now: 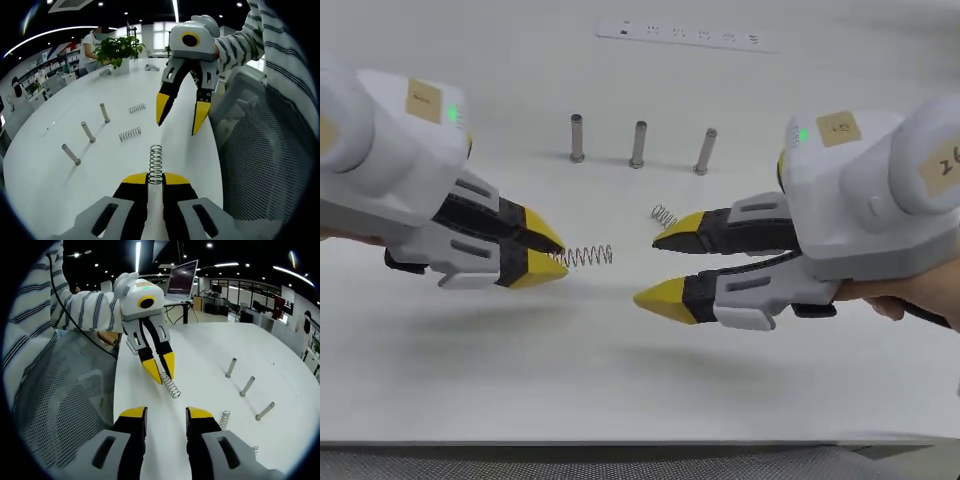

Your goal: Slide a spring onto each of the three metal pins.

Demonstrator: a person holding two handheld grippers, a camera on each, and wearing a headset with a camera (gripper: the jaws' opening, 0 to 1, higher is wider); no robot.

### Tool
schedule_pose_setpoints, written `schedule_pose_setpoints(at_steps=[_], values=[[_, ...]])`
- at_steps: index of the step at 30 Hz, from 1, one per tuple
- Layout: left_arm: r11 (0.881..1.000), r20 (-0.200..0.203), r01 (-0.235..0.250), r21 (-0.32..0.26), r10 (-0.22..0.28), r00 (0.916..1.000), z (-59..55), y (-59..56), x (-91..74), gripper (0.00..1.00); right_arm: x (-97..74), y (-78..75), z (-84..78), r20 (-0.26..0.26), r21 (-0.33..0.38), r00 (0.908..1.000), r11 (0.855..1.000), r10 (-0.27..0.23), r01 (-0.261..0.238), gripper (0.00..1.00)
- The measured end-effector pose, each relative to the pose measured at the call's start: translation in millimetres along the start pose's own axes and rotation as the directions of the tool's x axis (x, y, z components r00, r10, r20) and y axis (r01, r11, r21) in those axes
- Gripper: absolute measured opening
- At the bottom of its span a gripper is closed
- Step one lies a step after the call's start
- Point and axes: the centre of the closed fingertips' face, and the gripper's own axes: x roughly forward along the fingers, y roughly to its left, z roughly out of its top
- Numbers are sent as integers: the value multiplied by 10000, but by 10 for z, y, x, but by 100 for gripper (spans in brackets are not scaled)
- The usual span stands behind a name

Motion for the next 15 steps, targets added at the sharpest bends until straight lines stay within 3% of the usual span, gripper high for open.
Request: schedule_pose_setpoints(at_steps=[6, 15], values=[[9996, 202, 281, 36, -282, 9994, 63, -69, 18, 2, 39, 0, -15, -165, -366, 9998, 9993, 101, -107, 22], [9968, 171, 776, 181, -779, 9968, 90, -201, 79, 2, 83, 27, -11, -219, -840, 9993, 9959, 316, -333, 17]])
